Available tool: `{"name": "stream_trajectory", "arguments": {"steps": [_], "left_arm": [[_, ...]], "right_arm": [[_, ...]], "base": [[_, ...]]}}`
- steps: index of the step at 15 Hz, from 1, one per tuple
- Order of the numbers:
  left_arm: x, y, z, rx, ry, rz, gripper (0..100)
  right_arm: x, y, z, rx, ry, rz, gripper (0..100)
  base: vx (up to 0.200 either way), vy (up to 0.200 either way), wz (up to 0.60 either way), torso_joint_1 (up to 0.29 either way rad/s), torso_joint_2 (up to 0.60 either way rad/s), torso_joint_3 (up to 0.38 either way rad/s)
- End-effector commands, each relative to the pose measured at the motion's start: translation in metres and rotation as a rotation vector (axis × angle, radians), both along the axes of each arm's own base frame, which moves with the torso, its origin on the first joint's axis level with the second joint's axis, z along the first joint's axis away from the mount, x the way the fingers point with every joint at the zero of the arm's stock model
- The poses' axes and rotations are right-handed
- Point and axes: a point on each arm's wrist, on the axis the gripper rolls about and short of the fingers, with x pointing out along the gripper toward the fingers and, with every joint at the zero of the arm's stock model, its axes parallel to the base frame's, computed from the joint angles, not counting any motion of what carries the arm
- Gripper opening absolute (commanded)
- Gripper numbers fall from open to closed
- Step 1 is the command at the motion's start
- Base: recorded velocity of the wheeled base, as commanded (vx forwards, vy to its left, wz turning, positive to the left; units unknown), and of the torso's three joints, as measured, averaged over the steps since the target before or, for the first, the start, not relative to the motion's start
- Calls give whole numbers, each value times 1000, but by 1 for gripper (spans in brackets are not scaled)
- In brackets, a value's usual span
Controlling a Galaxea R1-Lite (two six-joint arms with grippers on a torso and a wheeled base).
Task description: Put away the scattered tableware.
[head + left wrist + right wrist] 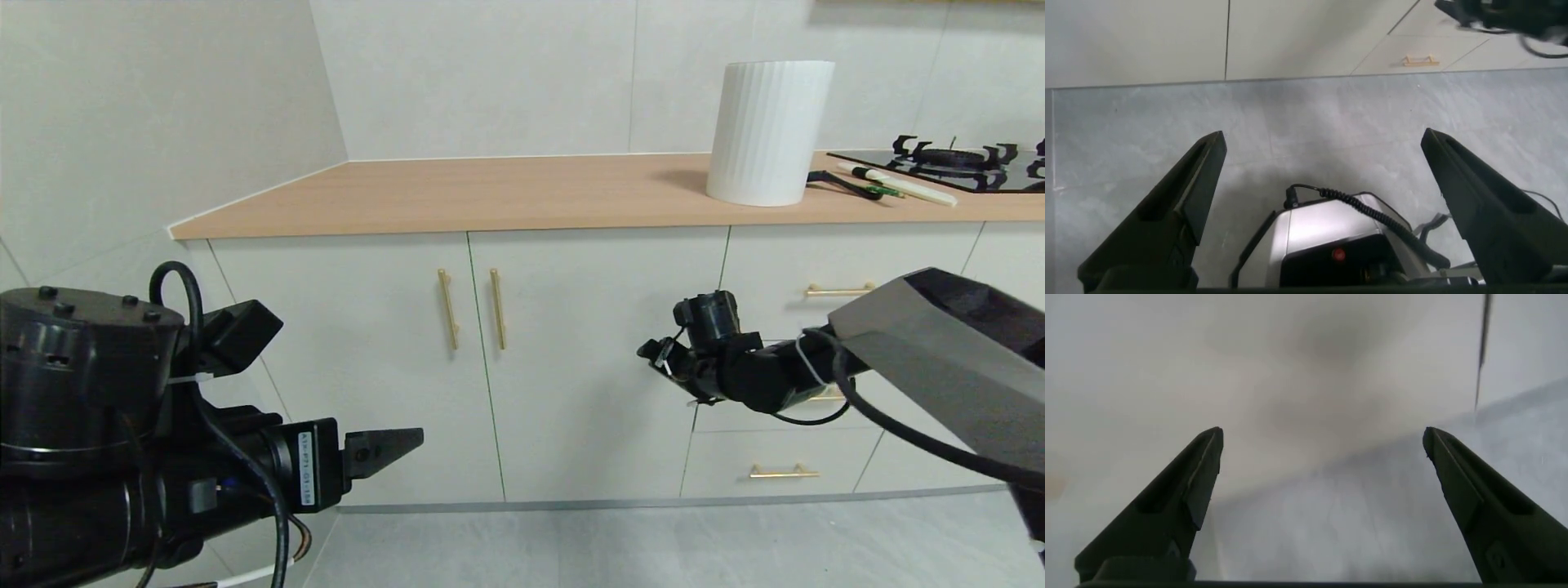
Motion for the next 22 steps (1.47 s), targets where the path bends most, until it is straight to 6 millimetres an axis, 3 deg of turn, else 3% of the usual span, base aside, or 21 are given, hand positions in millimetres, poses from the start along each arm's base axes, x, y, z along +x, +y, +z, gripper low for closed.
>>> {"name": "stream_trajectory", "arguments": {"steps": [1, 4, 6, 7, 9, 10, 11, 12, 14, 18, 20, 22], "left_arm": [[0, 0, 0, 0, -1, 1, 100], [-10, 10, 11, -18, -59, 33, 100], [-24, 21, 24, -51, -126, 43, 100], [-27, 23, 26, -56, -139, 48, 100], [-54, 45, 26, -65, -212, 80, 100], [-68, 54, 23, -51, -247, 93, 100], [-74, 59, 21, -45, -265, 98, 100], [-98, 72, 14, -20, -340, 103, 100], [-125, 85, 9, -22, -433, 124, 100], [-173, 102, -5, -2, -604, 214, 100], [-196, 107, -15, 57, -685, 255, 100], [-211, 108, -26, 112, -752, 291, 100]], "right_arm": [[-61, -7, 65, 35, -49, 190, 100], [-126, -28, 110, -75, -154, 329, 100], [-178, -54, 141, -102, -257, 337, 100], [-188, -59, 146, -98, -276, 335, 100], [-259, -96, 166, -142, -420, 306, 100], [-285, -111, 164, -189, -474, 284, 100], [-297, -117, 163, -212, -503, 271, 100], [-336, -140, 159, -283, -607, 217, 100], [-378, -164, 148, -370, -675, 141, 100], [-451, -186, 122, -532, -707, -10, 100], [-476, -187, 108, -649, -749, -72, 100], [-477, -188, 107, -665, -729, -129, 100]], "base": [[0, 0, 0, 0, 0, 0], [0, 0, 0, 0, 0, 0], [0, 0, 0, 0, 0, 0], [0, 0, 0, 0, 0, 0], [0, 0, 0, 0, 0, 0], [0, 0, 0, 0, 0, 0], [0, 0, 0, 0, 0, 0], [0, 0, 0, 0, 0, 0], [0, 0, 0, 0, 0, 0], [0, 0, 0, 0, 0, 0], [0, 0, 0, 0, 0, 0], [0, 0, 0, 0, 0, 0]]}}
